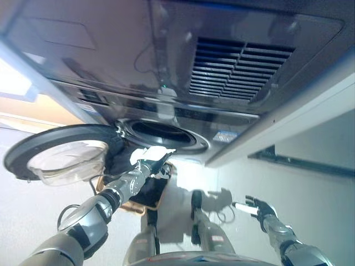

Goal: Put the clothes in the basket into the washing machine.

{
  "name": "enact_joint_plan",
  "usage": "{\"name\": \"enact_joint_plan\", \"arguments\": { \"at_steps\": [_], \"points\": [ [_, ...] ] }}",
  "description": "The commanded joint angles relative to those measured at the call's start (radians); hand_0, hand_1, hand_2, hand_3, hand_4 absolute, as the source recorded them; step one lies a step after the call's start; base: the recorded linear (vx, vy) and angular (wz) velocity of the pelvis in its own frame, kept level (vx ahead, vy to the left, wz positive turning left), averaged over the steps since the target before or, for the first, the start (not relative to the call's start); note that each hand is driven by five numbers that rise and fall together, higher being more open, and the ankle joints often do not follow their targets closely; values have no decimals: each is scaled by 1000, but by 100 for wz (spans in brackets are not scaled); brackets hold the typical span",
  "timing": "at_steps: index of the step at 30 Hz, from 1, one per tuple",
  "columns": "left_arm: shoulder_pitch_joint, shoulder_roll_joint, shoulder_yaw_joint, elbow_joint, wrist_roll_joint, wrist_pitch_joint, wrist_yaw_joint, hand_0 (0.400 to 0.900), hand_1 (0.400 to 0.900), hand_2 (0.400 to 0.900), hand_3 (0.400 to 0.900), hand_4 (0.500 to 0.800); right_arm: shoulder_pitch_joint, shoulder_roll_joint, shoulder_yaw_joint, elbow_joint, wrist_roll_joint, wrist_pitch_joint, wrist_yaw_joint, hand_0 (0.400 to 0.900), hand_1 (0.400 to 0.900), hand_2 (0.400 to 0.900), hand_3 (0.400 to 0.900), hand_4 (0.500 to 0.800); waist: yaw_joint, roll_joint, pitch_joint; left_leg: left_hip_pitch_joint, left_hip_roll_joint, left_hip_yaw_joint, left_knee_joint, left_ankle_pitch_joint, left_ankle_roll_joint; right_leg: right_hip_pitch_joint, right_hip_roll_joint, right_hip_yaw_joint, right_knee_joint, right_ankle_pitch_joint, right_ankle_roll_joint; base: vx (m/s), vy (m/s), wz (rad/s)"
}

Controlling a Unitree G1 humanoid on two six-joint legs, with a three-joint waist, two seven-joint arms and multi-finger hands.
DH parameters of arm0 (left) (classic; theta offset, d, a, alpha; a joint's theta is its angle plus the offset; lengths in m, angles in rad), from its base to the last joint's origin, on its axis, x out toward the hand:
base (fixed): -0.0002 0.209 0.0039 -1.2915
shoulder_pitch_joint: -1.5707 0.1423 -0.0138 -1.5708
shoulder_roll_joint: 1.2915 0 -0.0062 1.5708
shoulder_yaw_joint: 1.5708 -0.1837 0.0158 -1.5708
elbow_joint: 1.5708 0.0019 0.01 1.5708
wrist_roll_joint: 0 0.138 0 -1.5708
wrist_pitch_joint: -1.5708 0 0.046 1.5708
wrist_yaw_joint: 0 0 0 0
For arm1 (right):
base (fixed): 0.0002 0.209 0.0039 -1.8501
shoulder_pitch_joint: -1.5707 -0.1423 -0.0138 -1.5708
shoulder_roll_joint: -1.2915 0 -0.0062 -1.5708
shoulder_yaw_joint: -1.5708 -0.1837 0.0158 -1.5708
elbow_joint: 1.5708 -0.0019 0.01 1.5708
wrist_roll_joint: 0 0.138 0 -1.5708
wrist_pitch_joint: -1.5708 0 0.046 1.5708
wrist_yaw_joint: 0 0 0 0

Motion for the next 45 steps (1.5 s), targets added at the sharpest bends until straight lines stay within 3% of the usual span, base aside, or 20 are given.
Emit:
{"name": "enact_joint_plan", "arguments": {
  "at_steps": [1,4,6,13,30,37,45],
  "points": [
    [-27,34,-42,47,123,24,56,900,900,900,900,800,-5,-38,-27,60,103,-21,-92,900,900,900,900,800,15,-6,106,-149,-47,-3,55,35,51,-39,7,7,156,-62,59,-135,35,9],
    [-96,58,-60,46,99,16,-2,900,900,900,900,800,18,-77,-69,91,122,-6,-76,900,900,900,900,800,0,6,99,-257,-54,0,121,21,51,-132,-5,8,202,-71,56,-57,20,5],
    [-116,80,-73,47,104,5,-11,900,900,900,900,800,50,-101,-101,111,138,-6,-63,900,900,900,900,800,-7,10,88,-290,-54,5,136,14,52,-167,-9,14,214,-72,56,7,28,-6],
    [-199,80,-81,117,126,40,3,900,900,900,900,800,40,-120,-139,144,194,-3,-58,900,900,900,900,800,-31,14,81,-399,-50,17,173,-8,52,-276,-11,26,224,-66,63,-15,21,-10],
    [-411,93,-84,177,140,84,41,900,900,900,900,800,33,-153,-155,131,233,-16,-48,900,900,900,900,800,-86,9,96,-570,-43,34,239,-40,54,-452,4,40,242,-49,62,3,4,-7],
    [-478,116,-99,187,175,105,96,900,900,900,900,800,15,-142,-141,121,260,-30,-45,900,900,900,900,800,-102,8,105,-661,-38,38,299,-63,55,-539,0,43,276,-51,62,3,-1,-2],
    [-559,166,-53,242,180,188,203,900,900,900,900,800,-44,-96,-93,90,269,-58,-75,900,900,900,900,800,-125,-12,99,-772,-26,49,356,-87,66,-644,-5,49,300,-40,70,1,15,-5]
  ]
}}
